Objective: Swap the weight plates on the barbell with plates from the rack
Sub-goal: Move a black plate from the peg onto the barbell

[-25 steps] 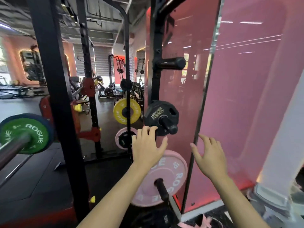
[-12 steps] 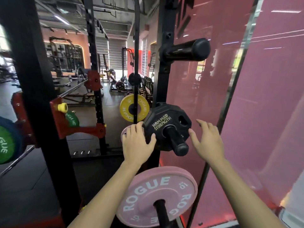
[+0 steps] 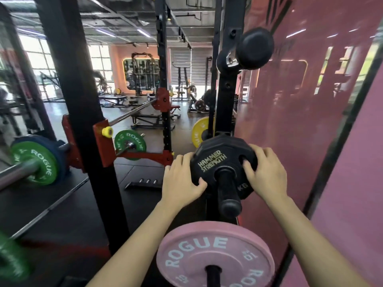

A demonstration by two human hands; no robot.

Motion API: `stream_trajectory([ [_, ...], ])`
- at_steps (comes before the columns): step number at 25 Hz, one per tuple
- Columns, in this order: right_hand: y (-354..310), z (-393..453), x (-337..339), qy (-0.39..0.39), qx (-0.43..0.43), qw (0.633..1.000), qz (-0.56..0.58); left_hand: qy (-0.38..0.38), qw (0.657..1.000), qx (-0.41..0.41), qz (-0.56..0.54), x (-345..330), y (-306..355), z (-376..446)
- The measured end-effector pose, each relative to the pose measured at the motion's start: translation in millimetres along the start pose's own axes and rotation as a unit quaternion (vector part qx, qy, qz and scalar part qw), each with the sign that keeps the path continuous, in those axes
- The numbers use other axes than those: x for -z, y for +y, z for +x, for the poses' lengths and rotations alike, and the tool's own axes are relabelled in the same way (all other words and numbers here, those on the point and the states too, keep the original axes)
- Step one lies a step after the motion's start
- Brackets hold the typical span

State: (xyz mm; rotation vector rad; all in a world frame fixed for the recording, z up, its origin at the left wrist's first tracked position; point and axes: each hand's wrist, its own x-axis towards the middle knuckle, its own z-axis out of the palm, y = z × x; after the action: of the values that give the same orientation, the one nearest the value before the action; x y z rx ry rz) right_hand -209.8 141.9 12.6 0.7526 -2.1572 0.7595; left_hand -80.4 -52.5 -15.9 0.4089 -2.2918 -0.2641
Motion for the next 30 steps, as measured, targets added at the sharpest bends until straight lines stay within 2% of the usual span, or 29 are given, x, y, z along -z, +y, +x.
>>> stream_trajectory([
  [5,4.7,-3.2,-1.7,0.020,0.027,0.999,-0.015,-0.010,1.000,0.008,0.007,-2.9,2.4,-5.2],
  [10,4.1,-21.0,-2.2,0.028,-0.025,0.999,-0.024,-0.007,0.999,0.034,0.003,-1.9,0.0,-13.2],
  [18,-10.6,-34.8,17.3,0.030,-0.045,0.997,-0.048,0.005,0.998,0.048,-0.044,9.7,12.3,-18.7],
  [23,-12.1,-71.2,45.6,0.064,-0.022,0.997,-0.029,0.066,0.996,0.004,-0.062,25.8,12.3,-49.8],
  [27,-28.8,-88.4,73.3,0.037,-0.053,0.997,-0.043,0.047,0.995,-0.026,-0.086,46.9,13.0,-62.7],
  [30,-44.4,-110.9,95.2,0.043,-0.075,0.995,-0.045,0.037,0.991,-0.046,-0.121,62.0,10.6,-78.8],
])
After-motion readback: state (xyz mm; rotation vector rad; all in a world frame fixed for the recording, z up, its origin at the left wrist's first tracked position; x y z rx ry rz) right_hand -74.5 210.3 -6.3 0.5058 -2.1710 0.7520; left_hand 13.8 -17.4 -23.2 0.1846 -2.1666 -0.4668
